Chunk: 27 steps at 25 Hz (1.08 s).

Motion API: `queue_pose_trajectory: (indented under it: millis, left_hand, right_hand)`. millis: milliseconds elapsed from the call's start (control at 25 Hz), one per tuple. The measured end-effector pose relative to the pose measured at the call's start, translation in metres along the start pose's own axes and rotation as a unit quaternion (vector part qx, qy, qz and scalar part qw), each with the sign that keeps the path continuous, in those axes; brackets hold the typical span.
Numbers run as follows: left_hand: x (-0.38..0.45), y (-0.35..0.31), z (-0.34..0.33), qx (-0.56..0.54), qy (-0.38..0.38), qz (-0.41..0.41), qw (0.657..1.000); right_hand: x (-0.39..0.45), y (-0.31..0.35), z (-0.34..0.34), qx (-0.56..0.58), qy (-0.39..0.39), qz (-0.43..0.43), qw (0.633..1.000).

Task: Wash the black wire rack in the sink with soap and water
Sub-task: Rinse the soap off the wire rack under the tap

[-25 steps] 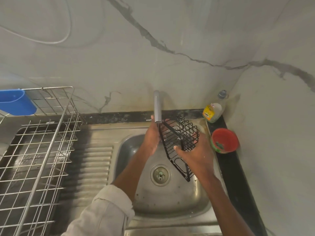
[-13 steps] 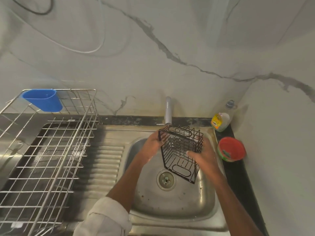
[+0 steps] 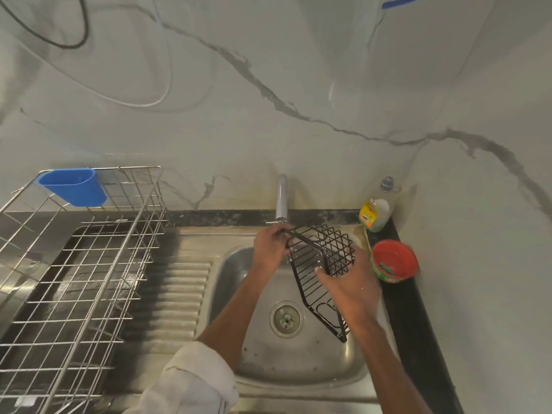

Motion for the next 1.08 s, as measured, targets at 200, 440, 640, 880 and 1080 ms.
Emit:
queue_pose_trajectory:
  millis: [200, 440, 640, 880, 1080]
  left_hand:
    - [0.009, 0.0, 0.009, 0.018, 0.001, -0.031, 0.999]
    - [0.004, 0.027, 0.033, 0.037, 0.028, -0.004, 0.999]
    - [0.003, 0.027, 0.051, 0.02, 0.006, -0.006, 1.0]
    - [-0.011, 0.021, 0.064, -0.038, 0.007, -0.017, 0.999]
    - [-0.014, 0.016, 0.058, -0.014, 0.024, -0.045, 0.999]
  right_hand:
    - [0.003, -0.013, -0.013, 0.058, 0.044, -0.009, 0.997]
    - [0.013, -0.013, -0.042, 0.13, 0.09, -0.022, 0.987]
    - [0.018, -0.003, -0.048, 0.162, 0.109, -0.006, 0.981]
    - [0.014, -0.005, -0.054, 0.166, 0.132, -0.009, 0.977]
    - [0.005, -0.009, -0.046, 0.207, 0.133, -0.014, 0.969]
Point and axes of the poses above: each hand's wrist, its own x-axis towards the middle knuckle, its own z-axis out of the back of the hand, y = z × x, the point moved 9 cm from there along x, towards the middle knuckle, and after that the axes turned 5 degrees about -y, right-handed, at the moved point
